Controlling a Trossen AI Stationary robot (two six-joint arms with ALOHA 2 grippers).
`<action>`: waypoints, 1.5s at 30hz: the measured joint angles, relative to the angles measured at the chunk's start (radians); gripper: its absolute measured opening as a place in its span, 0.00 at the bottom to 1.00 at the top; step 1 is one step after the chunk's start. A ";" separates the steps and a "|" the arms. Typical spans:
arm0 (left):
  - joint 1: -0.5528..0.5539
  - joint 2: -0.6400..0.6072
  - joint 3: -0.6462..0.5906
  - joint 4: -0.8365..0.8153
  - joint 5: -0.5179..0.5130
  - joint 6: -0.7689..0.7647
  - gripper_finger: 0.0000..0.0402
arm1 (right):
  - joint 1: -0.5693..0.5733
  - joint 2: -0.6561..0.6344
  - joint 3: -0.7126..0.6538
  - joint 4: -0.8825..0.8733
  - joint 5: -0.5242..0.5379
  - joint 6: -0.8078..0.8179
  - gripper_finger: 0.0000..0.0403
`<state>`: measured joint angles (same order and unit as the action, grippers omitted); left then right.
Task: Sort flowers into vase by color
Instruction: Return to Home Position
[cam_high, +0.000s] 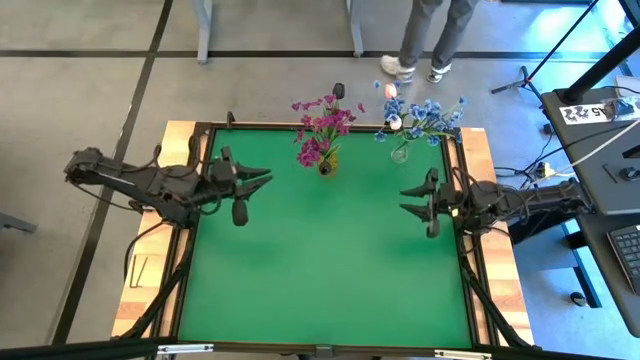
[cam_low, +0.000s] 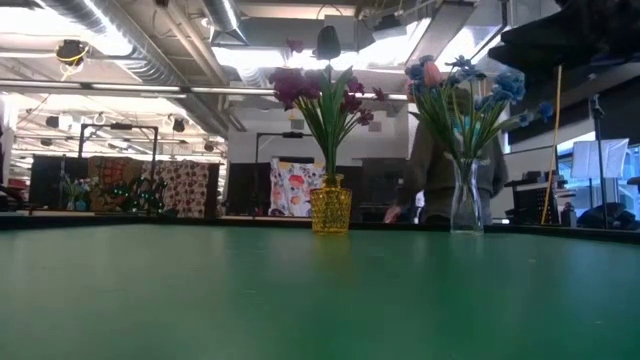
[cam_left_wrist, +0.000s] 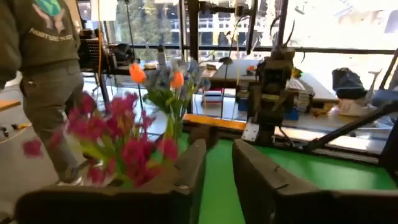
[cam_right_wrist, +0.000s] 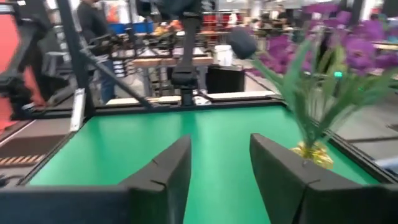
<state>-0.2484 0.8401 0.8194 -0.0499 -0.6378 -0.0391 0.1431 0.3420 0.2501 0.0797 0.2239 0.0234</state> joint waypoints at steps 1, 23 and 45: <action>0.001 -0.026 -0.047 0.025 0.001 0.000 0.17 | 0.011 0.000 0.000 0.000 -0.006 -0.006 0.40; 0.109 -0.306 -0.497 0.360 0.241 -0.001 0.00 | 0.040 -0.335 0.026 -0.275 -0.115 -0.127 0.01; 0.268 -0.452 -0.656 0.435 0.477 -0.033 0.00 | 0.039 -0.340 -0.005 -0.289 -0.146 -0.167 0.00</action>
<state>0.0196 0.3879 0.1635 0.3847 -0.1612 -0.0718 0.1826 0.0025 0.2454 -0.2089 0.0779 -0.1436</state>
